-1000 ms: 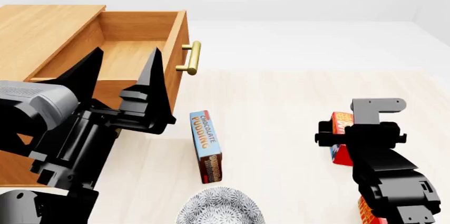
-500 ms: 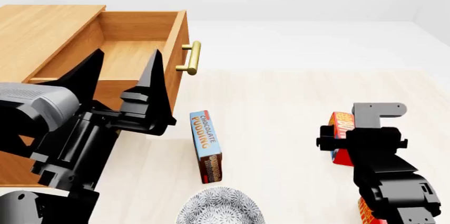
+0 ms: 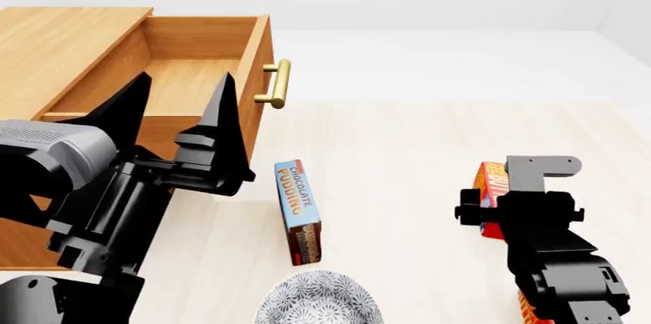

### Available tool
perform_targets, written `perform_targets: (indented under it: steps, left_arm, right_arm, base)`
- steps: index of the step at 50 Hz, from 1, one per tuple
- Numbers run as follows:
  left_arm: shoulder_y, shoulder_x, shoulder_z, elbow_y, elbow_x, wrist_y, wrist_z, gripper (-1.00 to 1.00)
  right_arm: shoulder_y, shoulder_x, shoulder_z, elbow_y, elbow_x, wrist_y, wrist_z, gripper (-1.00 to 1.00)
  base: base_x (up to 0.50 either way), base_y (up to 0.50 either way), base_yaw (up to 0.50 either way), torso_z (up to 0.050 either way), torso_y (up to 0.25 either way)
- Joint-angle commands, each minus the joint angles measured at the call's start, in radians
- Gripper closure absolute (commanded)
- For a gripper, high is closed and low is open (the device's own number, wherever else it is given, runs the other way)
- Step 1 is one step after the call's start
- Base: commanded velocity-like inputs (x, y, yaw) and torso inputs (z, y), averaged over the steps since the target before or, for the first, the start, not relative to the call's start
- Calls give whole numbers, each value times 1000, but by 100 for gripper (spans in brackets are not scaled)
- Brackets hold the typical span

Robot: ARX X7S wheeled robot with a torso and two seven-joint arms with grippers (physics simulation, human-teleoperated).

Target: Put the butter at the front in the top drawer of the cabinet and close it.

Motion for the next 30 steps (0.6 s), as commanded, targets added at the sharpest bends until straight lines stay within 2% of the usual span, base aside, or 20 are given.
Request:
perform_targets:
  steps: [1, 30]
  left_arm:
    - [3, 0, 0, -4, 1, 4, 2, -100]
    - [8, 2, 5, -4, 5, 8, 4, -100]
  right_arm:
    - [4, -7, -5, 26, -3, -2, 1, -100]
    - [30, -25, -18, 127, -15, -29, -13, -100]
  base:
    - [0, 0, 0, 0, 0]
    - [0, 0, 0, 0, 0]
